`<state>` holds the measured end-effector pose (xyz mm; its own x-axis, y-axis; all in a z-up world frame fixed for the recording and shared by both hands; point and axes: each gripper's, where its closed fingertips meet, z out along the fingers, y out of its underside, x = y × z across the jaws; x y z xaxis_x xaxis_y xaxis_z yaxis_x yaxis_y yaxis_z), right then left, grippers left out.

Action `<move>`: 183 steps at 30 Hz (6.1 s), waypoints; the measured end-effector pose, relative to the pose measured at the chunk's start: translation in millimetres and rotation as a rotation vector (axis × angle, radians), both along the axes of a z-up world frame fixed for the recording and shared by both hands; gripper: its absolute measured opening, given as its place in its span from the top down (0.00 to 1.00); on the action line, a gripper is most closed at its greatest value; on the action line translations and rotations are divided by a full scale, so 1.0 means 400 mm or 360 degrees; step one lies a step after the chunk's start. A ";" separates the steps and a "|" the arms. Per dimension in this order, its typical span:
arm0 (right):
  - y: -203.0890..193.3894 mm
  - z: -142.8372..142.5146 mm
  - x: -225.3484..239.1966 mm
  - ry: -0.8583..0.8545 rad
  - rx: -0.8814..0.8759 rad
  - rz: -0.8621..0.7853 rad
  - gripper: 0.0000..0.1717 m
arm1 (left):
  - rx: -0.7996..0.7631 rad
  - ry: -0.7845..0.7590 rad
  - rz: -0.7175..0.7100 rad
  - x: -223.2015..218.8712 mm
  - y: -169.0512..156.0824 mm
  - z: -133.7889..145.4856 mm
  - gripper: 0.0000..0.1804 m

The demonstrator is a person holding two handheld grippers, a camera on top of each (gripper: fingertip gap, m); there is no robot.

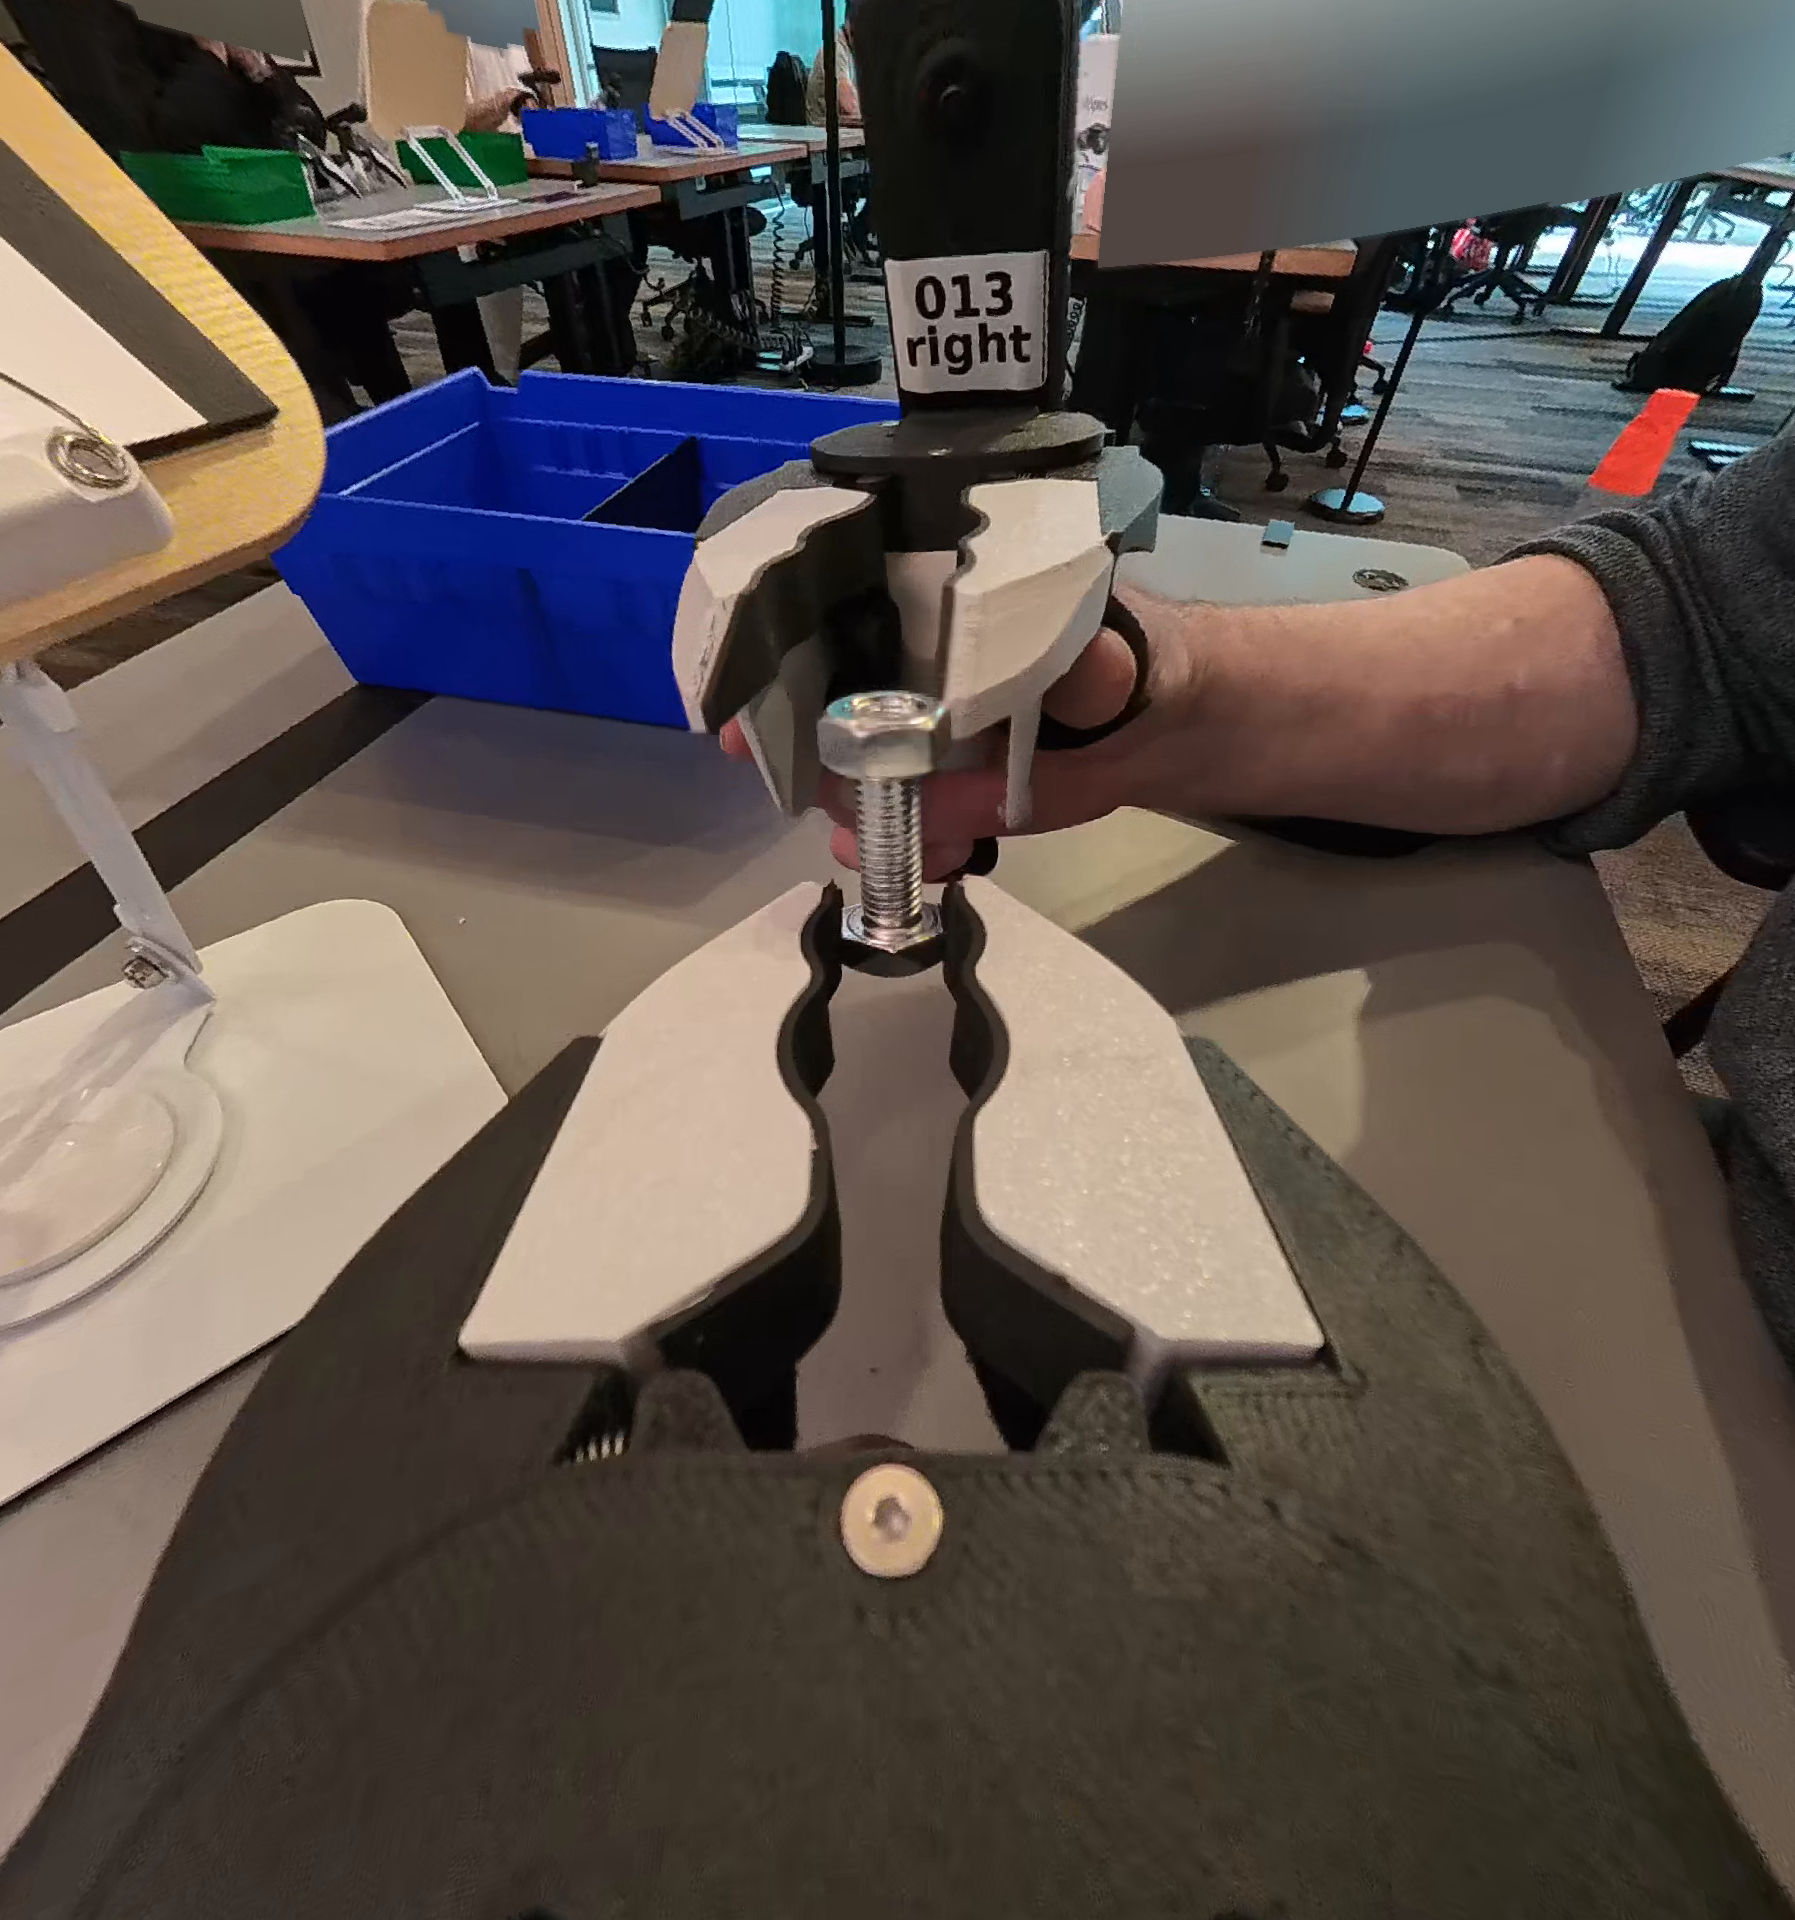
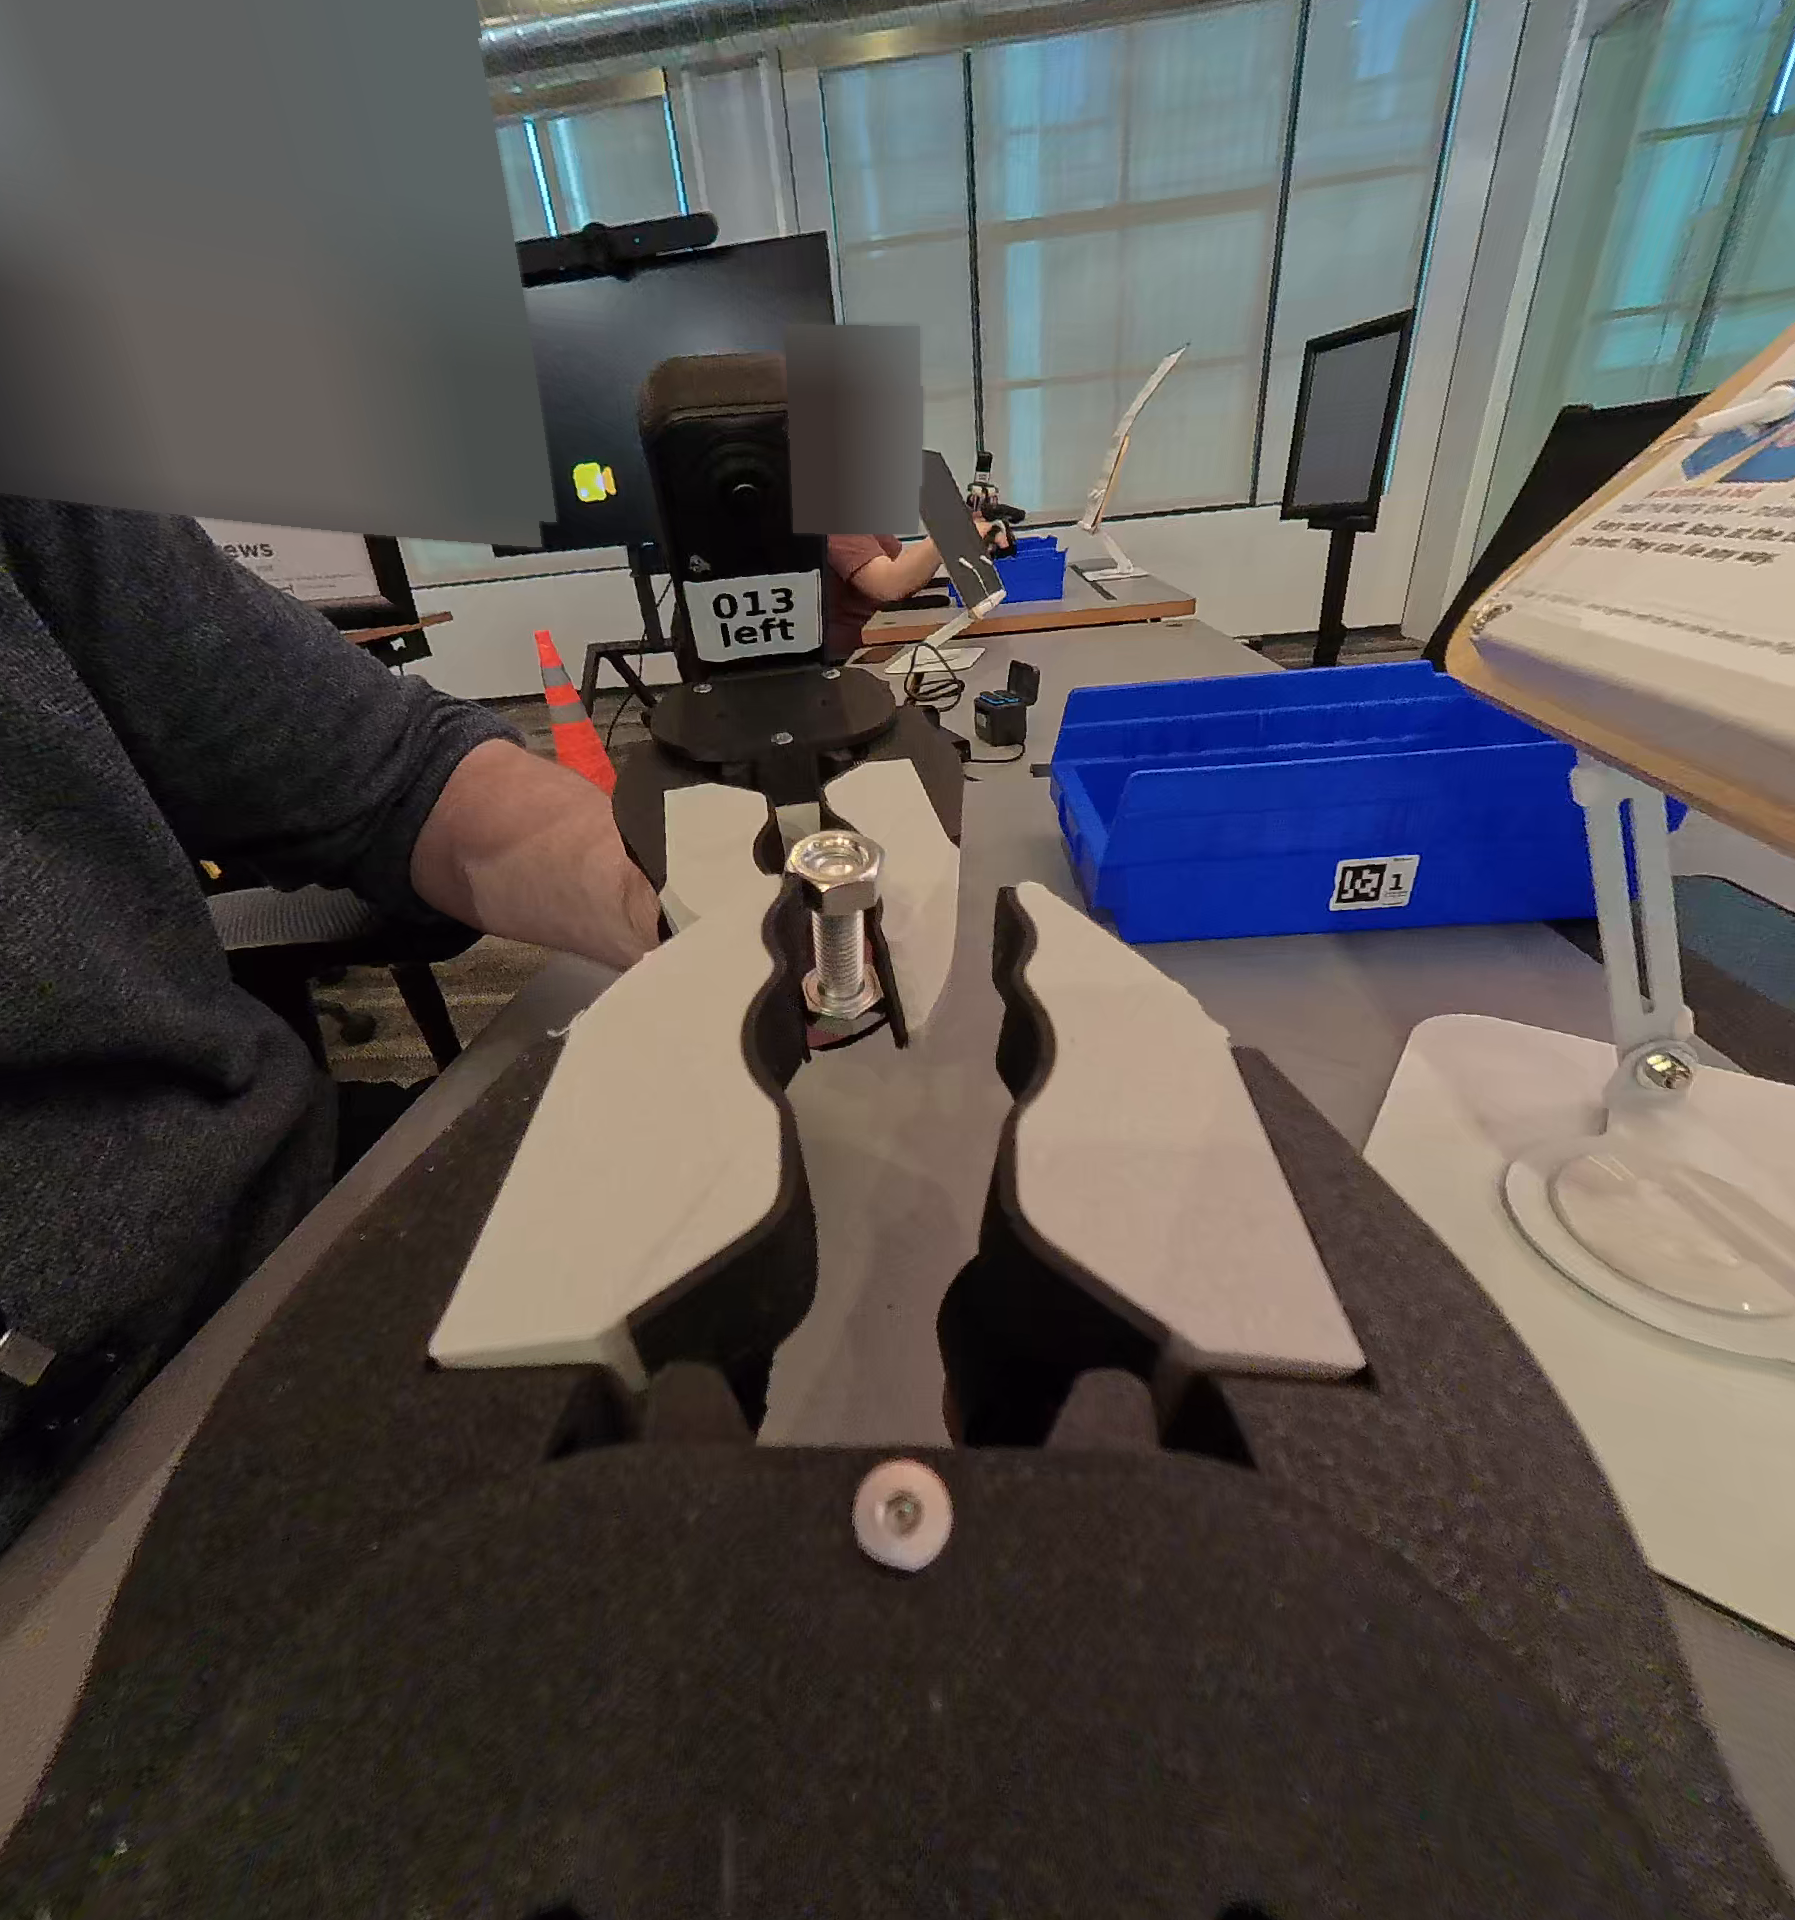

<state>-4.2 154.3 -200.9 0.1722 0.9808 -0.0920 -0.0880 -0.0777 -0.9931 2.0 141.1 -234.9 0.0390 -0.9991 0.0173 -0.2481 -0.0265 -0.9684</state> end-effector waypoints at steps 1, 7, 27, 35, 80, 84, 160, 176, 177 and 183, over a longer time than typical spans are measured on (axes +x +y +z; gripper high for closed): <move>0.004 -0.001 0.003 -0.0001 -0.0008 -0.0011 0.81 | 0.0004 0.0000 0.0004 -0.001 0.002 0.000 0.90; -0.015 0.008 -0.012 -0.0007 0.0022 0.0039 0.79 | 0.0006 0.0032 0.0007 0.000 0.002 -0.012 0.90; -0.010 -0.083 -0.020 -0.0811 -0.0304 -0.0178 0.82 | 0.0451 0.0450 0.0280 -0.018 0.057 -0.055 0.90; -0.003 -0.090 -0.025 -0.0841 -0.0315 -0.0223 0.89 | 0.0600 0.0559 0.0288 -0.020 0.054 -0.066 0.90; 0.007 -0.077 0.004 -0.0419 -0.0468 -0.0270 0.89 | 0.0742 0.0511 0.0329 -0.023 0.068 -0.053 0.74; 0.011 -0.087 0.010 -0.0336 -0.0573 -0.0321 0.89 | 0.0877 0.0576 0.0440 -0.016 0.081 -0.061 0.76; -0.002 -0.146 -0.003 -0.0350 -0.0651 -0.0393 0.89 | 0.1176 0.0761 0.0474 -0.015 0.084 -0.107 0.89; -0.104 -0.122 -0.011 -0.1073 0.0557 0.0244 0.89 | -0.0432 0.0417 -0.0555 -0.022 -0.094 -0.086 0.89; -0.113 -0.119 -0.014 -0.1118 0.0652 0.0284 0.89 | -0.0499 0.0393 -0.0623 -0.025 -0.105 -0.083 0.89; -0.133 -0.120 -0.019 -0.1360 0.1029 0.0384 0.89 | -0.0826 0.0213 -0.0873 -0.035 -0.141 -0.070 0.89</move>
<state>-11.8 101.3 -248.9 -0.2685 0.8174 0.5097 0.5958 0.5567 -0.5788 -12.1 84.8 -262.9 -0.4256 -0.7408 0.5197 -0.4712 -0.3089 -0.8262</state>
